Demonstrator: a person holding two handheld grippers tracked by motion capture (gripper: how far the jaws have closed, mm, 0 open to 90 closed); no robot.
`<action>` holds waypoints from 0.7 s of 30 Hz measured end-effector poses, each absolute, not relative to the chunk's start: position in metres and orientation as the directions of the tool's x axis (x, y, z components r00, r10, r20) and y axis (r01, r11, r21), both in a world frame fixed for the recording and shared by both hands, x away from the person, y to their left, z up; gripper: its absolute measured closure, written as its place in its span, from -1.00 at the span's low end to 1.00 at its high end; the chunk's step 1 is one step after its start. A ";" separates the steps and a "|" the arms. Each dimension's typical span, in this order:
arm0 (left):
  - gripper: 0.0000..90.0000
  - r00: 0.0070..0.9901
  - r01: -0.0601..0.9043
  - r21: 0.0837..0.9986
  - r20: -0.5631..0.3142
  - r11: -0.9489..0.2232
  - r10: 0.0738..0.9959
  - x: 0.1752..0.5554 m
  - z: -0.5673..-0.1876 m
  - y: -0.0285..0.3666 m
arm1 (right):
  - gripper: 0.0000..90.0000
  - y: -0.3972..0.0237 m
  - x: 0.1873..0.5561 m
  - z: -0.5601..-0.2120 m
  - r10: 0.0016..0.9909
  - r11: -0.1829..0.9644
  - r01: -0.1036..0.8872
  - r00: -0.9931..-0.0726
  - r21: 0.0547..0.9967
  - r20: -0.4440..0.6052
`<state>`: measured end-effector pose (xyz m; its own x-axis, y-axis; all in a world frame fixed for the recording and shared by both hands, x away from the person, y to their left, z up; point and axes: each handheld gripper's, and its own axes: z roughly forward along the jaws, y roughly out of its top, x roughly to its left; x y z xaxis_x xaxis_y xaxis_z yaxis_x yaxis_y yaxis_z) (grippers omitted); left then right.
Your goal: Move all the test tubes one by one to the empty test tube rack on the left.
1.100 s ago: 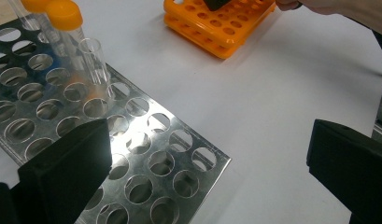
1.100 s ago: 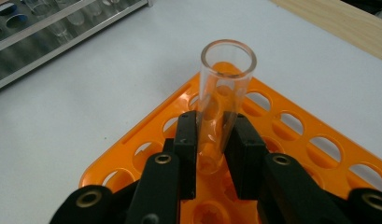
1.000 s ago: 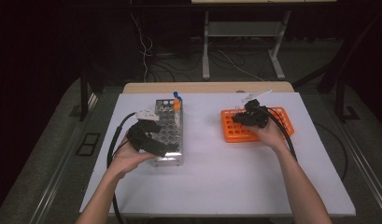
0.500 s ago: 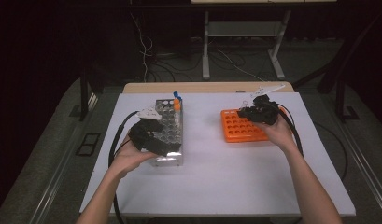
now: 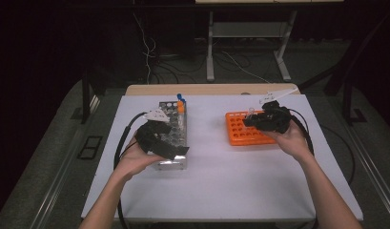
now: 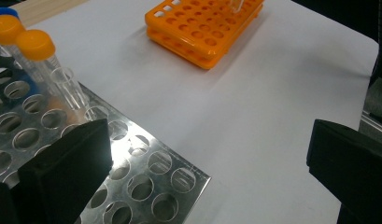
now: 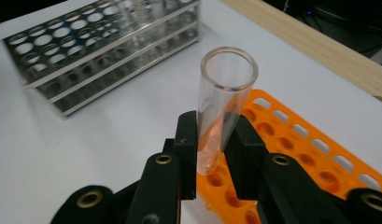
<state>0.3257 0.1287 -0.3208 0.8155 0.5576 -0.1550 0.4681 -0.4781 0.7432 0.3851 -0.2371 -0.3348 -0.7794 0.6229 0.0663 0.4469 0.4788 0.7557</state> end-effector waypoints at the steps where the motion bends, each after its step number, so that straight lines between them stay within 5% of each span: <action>1: -1.00 0.819 0.463 0.744 -0.152 -0.481 0.553 0.325 -0.320 0.128 | 0.66 -0.235 0.382 -0.334 0.614 0.486 0.444 -0.786 0.753 0.067; 21: -1.00 0.887 0.384 0.745 -0.133 -0.546 0.443 0.315 -0.307 0.096 | 0.66 -0.196 0.330 -0.339 0.442 0.588 0.354 -0.894 0.727 0.078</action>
